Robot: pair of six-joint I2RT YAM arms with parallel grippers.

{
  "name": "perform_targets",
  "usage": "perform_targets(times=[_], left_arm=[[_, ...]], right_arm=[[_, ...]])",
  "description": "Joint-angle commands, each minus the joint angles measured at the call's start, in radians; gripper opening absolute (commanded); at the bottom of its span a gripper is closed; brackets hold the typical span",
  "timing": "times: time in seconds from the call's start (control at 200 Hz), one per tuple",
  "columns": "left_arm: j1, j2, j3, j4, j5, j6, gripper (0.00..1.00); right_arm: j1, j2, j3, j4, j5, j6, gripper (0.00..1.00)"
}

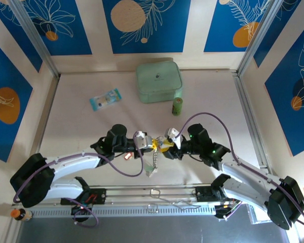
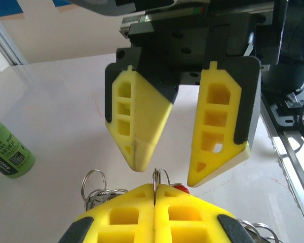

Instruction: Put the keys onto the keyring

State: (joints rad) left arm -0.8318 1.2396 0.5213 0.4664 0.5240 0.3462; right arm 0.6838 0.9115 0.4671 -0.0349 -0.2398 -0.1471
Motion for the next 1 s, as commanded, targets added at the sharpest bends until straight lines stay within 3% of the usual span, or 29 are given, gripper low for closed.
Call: perform_targets(times=[0.0,0.28,0.715,0.8,0.995], left_arm=[[-0.002,-0.006,-0.010,0.065,0.024,-0.017,0.00],[-0.002,-0.008,-0.010,0.055,0.016,-0.001,0.00],[-0.002,-0.010,-0.010,0.055,0.012,0.001,0.00],[-0.002,-0.010,-0.010,0.056,0.011,0.001,0.00],[-0.001,-0.011,-0.012,0.066,0.021,-0.004,0.00]], right_arm=[[0.000,-0.016,-0.014,0.086,-0.013,0.082,0.39],[0.000,-0.019,-0.016,0.085,-0.020,0.080,0.20],[0.000,-0.010,-0.004,0.047,-0.022,0.055,0.13],[0.000,-0.005,-0.005,0.046,-0.040,0.044,0.00],[0.000,0.027,-0.002,0.059,-0.035,0.047,0.00]])
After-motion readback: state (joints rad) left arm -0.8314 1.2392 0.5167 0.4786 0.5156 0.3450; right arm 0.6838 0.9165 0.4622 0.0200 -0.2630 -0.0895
